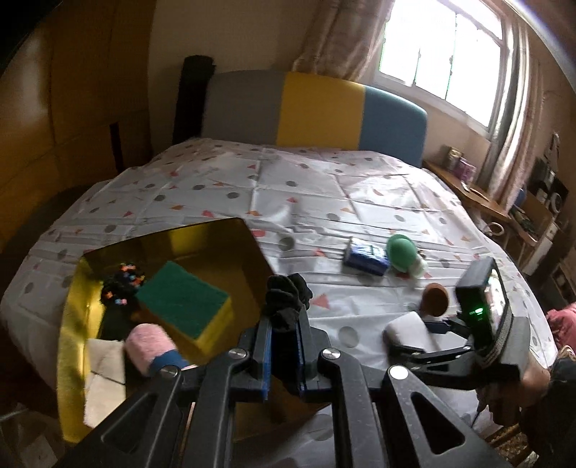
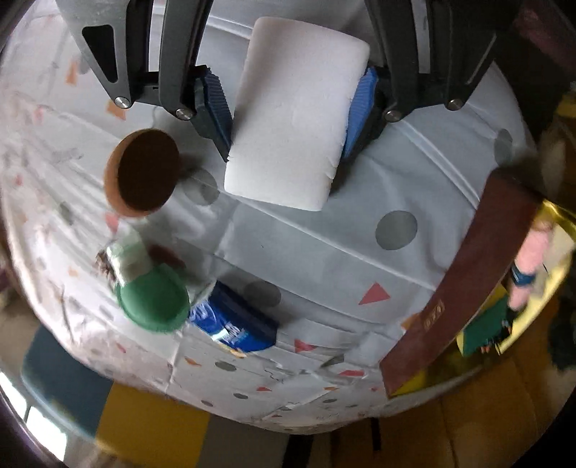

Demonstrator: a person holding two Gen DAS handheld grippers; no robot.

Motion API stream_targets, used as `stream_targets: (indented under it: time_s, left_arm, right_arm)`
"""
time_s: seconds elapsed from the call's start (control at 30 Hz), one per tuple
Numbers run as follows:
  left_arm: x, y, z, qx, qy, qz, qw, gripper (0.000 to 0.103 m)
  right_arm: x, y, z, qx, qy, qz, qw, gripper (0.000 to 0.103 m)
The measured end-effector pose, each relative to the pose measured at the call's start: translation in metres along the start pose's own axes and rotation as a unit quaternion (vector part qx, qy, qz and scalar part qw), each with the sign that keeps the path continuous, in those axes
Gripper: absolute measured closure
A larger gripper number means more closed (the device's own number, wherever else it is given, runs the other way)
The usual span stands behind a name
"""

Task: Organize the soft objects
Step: 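Drop the black scrunchie into the tray with the left tool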

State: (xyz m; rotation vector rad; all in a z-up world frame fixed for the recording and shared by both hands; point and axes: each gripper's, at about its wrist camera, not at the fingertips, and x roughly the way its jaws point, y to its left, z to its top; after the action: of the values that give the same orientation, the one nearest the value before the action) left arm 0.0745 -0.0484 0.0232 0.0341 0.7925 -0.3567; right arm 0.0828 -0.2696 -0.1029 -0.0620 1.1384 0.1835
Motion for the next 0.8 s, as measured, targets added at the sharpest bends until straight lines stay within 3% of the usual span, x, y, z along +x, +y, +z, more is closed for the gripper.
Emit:
stream_targets:
  time_s: [0.53, 0.7, 0.8]
  left_arm:
    - [0.01, 0.021, -0.013, -0.029, 0.023, 0.018, 0.9992, 0.094]
    - [0.014, 0.049, -0.016, -0.09, 0.039, -0.012, 0.9951, 0.094]
    - [0.02, 0.076, -0.017, -0.149, 0.053, -0.03, 0.987, 0.094]
  right_arm:
    - [0.001, 0.0, -0.006, -0.006, -0.016, 0.002, 1.0, 0.043]
    - [0.0, 0.0, -0.007, -0.013, -0.018, -0.001, 1.0, 0.043]
    - [0.0, 0.001, -0.007, -0.017, -0.019, -0.004, 1.0, 0.043]
